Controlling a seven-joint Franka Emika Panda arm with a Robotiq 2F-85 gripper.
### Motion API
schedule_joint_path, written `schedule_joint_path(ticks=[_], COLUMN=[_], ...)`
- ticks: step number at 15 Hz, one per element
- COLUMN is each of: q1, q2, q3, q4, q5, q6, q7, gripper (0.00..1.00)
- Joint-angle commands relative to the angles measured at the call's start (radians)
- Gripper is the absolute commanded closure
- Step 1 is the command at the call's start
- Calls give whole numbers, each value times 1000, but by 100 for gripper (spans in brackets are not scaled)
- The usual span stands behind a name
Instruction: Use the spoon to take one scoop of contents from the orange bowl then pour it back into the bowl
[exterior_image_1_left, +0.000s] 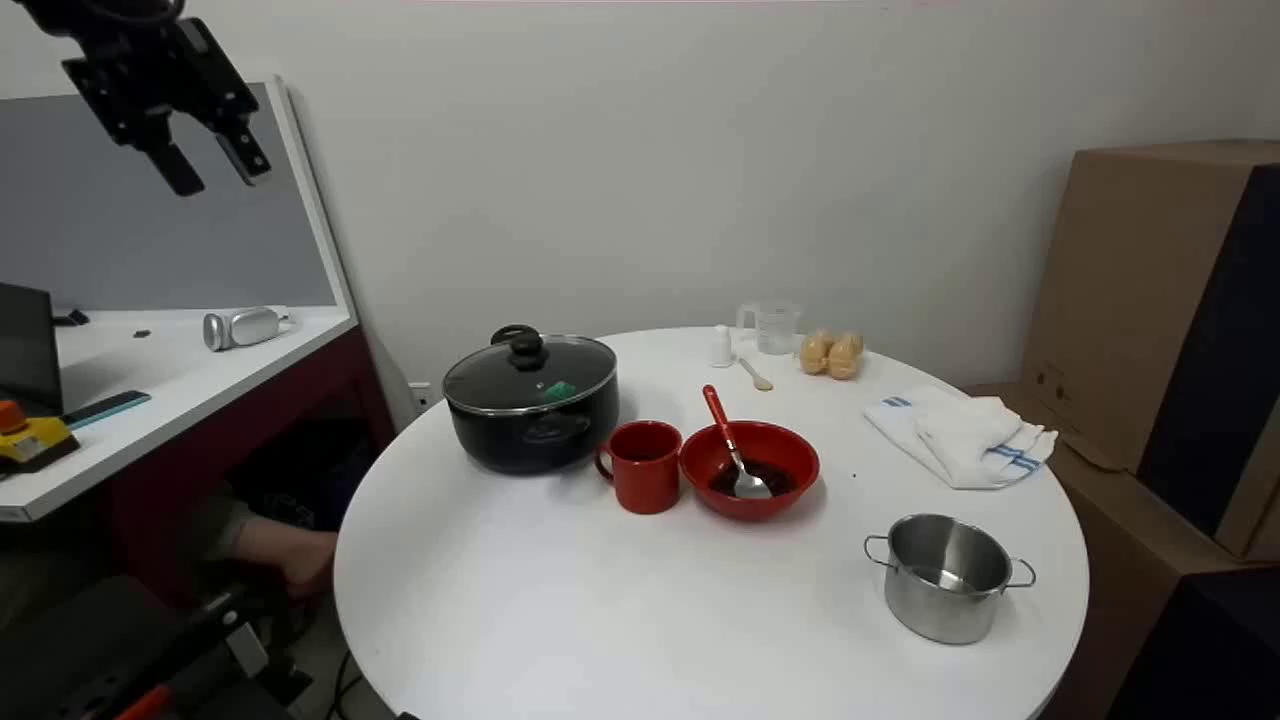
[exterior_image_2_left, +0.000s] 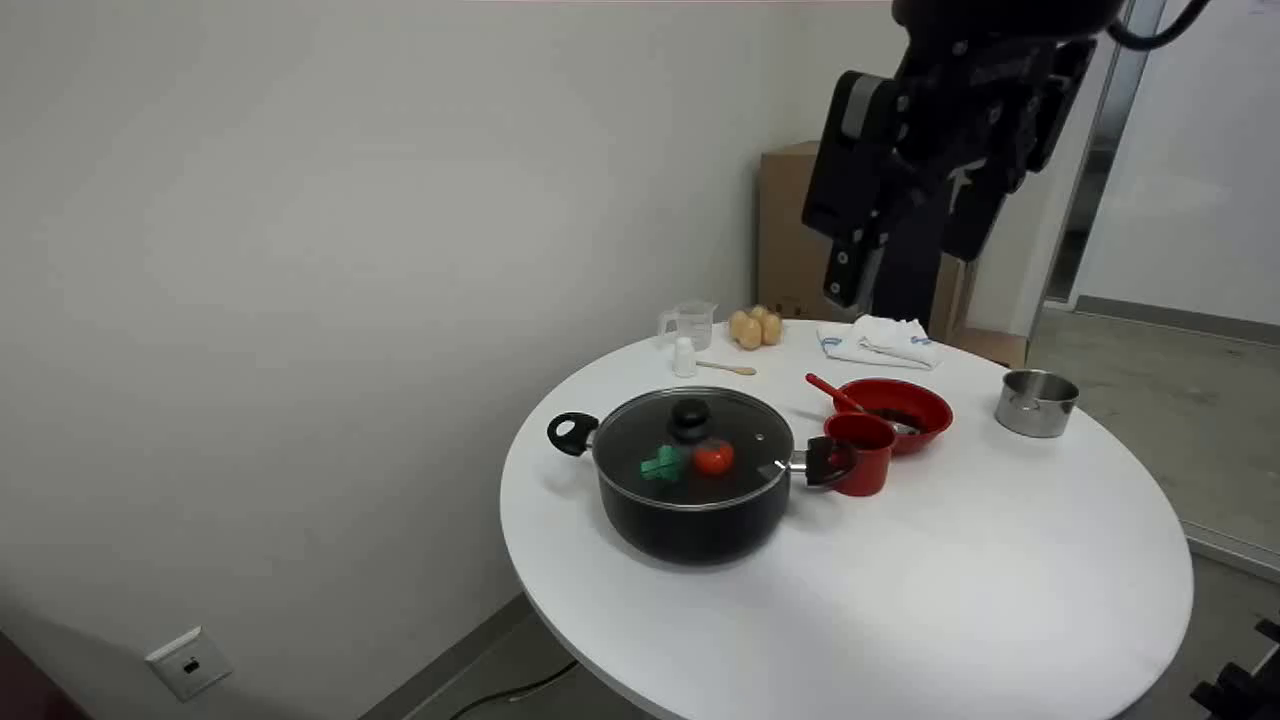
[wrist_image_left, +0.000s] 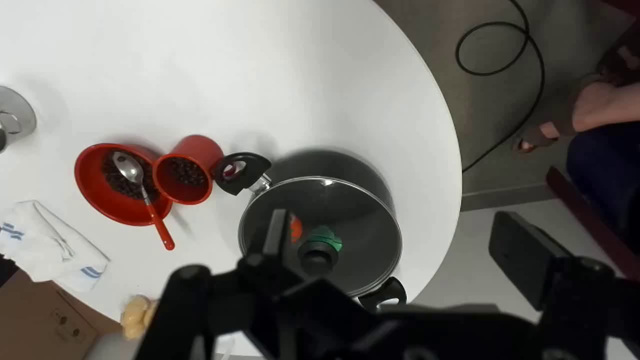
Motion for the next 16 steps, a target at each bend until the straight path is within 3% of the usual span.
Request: schedule_joint_path(ticks=[1, 4, 11, 16], q1=[14, 14, -62, -122], q2=[3, 3, 203, 453], q3=[-14, -14, -65, -116], q4=[2, 2, 148, 378], q5=[-12, -12, -148, -269], q6=[-2, -2, -121, -224], q7=[9, 9, -79, -139], gripper=[0, 0, 0, 0])
